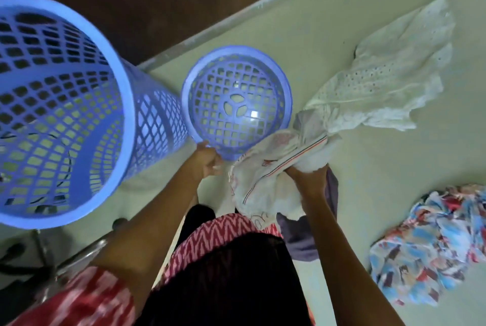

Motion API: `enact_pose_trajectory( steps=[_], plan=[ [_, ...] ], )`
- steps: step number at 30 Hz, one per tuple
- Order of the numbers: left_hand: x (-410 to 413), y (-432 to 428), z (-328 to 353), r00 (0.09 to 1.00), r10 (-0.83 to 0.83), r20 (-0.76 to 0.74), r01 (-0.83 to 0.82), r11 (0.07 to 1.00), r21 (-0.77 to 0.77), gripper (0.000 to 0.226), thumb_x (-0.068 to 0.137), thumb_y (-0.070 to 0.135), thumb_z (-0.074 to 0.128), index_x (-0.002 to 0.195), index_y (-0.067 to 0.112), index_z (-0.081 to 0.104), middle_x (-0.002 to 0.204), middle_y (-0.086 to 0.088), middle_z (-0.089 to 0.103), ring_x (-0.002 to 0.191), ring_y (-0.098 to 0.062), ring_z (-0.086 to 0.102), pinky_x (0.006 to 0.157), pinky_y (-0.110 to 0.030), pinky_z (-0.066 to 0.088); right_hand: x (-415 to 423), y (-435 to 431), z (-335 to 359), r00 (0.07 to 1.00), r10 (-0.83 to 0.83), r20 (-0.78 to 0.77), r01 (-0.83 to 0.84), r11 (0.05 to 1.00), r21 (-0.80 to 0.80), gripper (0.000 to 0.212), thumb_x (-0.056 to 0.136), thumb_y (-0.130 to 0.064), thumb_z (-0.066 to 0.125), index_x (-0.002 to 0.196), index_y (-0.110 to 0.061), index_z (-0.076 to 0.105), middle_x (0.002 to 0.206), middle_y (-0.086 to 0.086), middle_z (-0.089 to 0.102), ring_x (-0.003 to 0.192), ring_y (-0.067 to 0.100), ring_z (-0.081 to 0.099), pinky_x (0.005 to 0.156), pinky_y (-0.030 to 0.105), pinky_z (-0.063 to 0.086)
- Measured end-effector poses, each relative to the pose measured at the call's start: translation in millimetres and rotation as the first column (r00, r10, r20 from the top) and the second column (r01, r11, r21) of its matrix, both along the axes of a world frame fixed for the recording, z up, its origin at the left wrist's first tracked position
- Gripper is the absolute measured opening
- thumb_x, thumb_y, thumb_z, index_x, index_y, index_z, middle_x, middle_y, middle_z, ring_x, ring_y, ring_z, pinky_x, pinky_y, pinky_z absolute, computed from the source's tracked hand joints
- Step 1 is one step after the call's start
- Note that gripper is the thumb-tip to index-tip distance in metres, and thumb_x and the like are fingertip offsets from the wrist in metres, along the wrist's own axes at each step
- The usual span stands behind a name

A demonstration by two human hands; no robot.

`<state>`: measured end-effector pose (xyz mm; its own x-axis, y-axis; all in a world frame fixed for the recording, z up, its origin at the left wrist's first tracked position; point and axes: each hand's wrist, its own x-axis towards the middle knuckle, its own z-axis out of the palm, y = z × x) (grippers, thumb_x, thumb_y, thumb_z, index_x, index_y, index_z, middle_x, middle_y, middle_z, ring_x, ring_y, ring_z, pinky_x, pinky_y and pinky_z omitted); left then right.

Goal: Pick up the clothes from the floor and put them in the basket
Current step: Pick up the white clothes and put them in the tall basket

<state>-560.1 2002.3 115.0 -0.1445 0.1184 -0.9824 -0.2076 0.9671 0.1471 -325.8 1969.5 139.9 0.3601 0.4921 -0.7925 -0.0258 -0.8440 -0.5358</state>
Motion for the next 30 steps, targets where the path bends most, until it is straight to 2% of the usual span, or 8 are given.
enact_pose_trajectory(
  steps=[4,10,14,18,22,25,28,30],
  plan=[
    [-5.8,-35.1,66.4,0.979,-0.175,0.106,0.169,0.983,0.068,0.045,0.09,-0.005,0.042,0.123,0.025,0.048,0.07,0.001,0.06,0.059,-0.013,0.054,0.062,-0.028,0.039,-17.3,-5.1,54.5,0.998,-0.046,-0.05,0.051,0.994,0.096,0.094,0.061,-0.004,0.085,0.138,-0.012,0.032,0.122,-0.005,0.048,0.108,0.006,0.046,0.087,0.018,0.038],
    [-22.5,-64.0,163.5,0.897,-0.418,0.147,0.34,0.862,0.376,0.094,0.075,-0.006,0.064,0.145,0.036,0.017,0.13,0.006,0.044,0.107,-0.015,0.047,0.06,-0.023,0.049,-69.9,-14.6,143.8,0.976,0.014,-0.216,0.05,0.957,0.287,0.083,0.044,-0.016,0.086,0.119,-0.026,0.052,0.117,-0.004,0.064,0.101,0.009,0.063,0.085,0.026,0.052],
    [-73.2,-79.7,199.6,0.927,-0.249,0.28,0.086,0.869,0.487,0.08,0.079,-0.006,0.059,0.135,0.043,0.029,0.146,0.001,0.04,0.11,-0.02,0.052,0.071,-0.038,0.054,-117.5,-18.5,201.7,0.952,0.029,-0.303,0.092,0.922,0.376,0.075,0.07,0.002,0.076,0.136,-0.014,0.042,0.129,0.005,0.057,0.108,0.016,0.058,0.085,0.023,0.052],
    [-116.8,-87.6,244.6,0.927,-0.046,0.371,-0.169,0.835,0.524,0.069,0.093,-0.001,0.045,0.138,0.045,0.022,0.134,0.002,0.043,0.091,-0.022,0.057,0.056,-0.038,0.054,-174.2,-12.8,251.3,0.925,0.096,-0.368,0.075,0.902,0.425,0.083,0.063,-0.026,0.082,0.136,-0.023,0.045,0.135,0.002,0.057,0.118,0.021,0.058,0.101,0.045,0.047],
    [-189.0,-98.7,269.9,0.789,0.148,0.596,-0.483,0.749,0.453,0.104,0.051,0.016,0.083,0.14,0.034,0.033,0.125,-0.007,0.054,0.093,-0.025,0.056,0.079,-0.051,0.05,-248.8,-9.4,302.6,0.849,0.189,-0.493,0.136,0.824,0.55,0.084,0.059,-0.028,0.085,0.134,-0.016,0.049,0.133,0.01,0.058,0.118,0.027,0.059,0.101,0.047,0.047],
    [-241.3,-109.2,292.3,0.793,0.118,0.597,-0.496,0.695,0.52,0.087,0.036,0.023,0.091,0.116,0.025,0.059,0.108,-0.007,0.064,0.09,-0.027,0.059,0.073,-0.047,0.054,-308.5,-10.4,332.7,0.751,0.28,-0.598,0.183,0.782,0.595,0.105,0.044,-0.035,0.092,0.135,-0.008,0.047,0.135,0.018,0.055,0.121,0.034,0.056,0.102,0.054,0.044],
    [-274.8,-118.0,320.7,0.719,0.198,0.666,-0.645,0.548,0.533,0.034,0.074,0.026,0.07,0.106,0.014,0.069,0.102,-0.007,0.074,0.091,-0.025,0.072,0.071,-0.043,0.058,-351.6,-14.5,352.2,0.644,0.412,-0.644,0.132,0.77,0.624,0.106,0.046,-0.033,0.091,0.137,-0.003,0.044,0.138,0.022,0.05,0.126,0.038,0.05,0.106,0.054,0.04],
    [-296.7,-121.4,331.3,0.702,0.235,0.672,-0.684,0.486,0.544,0.032,0.092,0.025,0.046,0.117,0.012,0.062,0.1,-0.008,0.075,0.089,-0.024,0.073,0.067,-0.04,0.059,-375.6,-11.8,358.4,0.589,0.476,-0.653,0.093,0.763,0.64,0.105,0.048,-0.032,0.091,0.137,-0.003,0.044,0.138,0.022,0.05,0.127,0.038,0.049,0.107,0.053,0.039]
  ],
)
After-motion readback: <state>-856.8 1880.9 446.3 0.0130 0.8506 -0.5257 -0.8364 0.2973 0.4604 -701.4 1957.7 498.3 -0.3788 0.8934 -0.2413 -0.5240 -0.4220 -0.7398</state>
